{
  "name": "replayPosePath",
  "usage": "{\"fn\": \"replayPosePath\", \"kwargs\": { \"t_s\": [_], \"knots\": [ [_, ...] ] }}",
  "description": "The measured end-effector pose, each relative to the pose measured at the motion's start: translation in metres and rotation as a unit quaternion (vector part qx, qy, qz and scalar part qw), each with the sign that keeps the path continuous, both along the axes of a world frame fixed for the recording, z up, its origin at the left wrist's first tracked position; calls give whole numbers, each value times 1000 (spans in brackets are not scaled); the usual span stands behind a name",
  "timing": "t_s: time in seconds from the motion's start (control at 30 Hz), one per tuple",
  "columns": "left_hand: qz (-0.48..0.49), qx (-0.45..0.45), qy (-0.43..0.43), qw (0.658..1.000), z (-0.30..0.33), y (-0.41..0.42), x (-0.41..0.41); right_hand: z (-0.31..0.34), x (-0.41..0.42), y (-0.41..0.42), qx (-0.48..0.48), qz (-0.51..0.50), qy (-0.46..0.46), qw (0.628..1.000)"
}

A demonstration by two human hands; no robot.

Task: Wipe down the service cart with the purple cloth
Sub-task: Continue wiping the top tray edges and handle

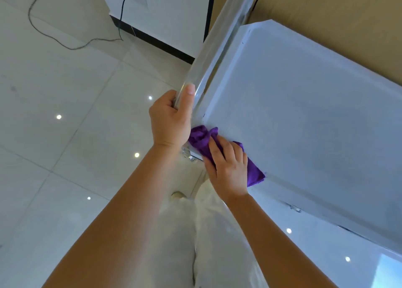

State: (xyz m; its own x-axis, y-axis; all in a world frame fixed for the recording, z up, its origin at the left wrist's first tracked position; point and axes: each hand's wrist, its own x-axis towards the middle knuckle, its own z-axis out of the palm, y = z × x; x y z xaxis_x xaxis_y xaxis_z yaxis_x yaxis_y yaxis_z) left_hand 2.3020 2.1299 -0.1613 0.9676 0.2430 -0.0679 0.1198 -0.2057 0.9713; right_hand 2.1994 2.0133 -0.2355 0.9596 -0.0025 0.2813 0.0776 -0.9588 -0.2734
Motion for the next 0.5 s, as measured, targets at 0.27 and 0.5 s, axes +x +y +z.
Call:
{"fn": "replayPosePath", "kwargs": {
  "t_s": [0.27, 0.5],
  "knots": [
    [40, 60, -40, 997, -8, -3, -15, -10, -38, -36, -16, -123, -16, 992],
    [-34, 180, -55, 981, -41, -26, -104, -8, -25, -3, -18, -169, -20, 985]
  ]
}}
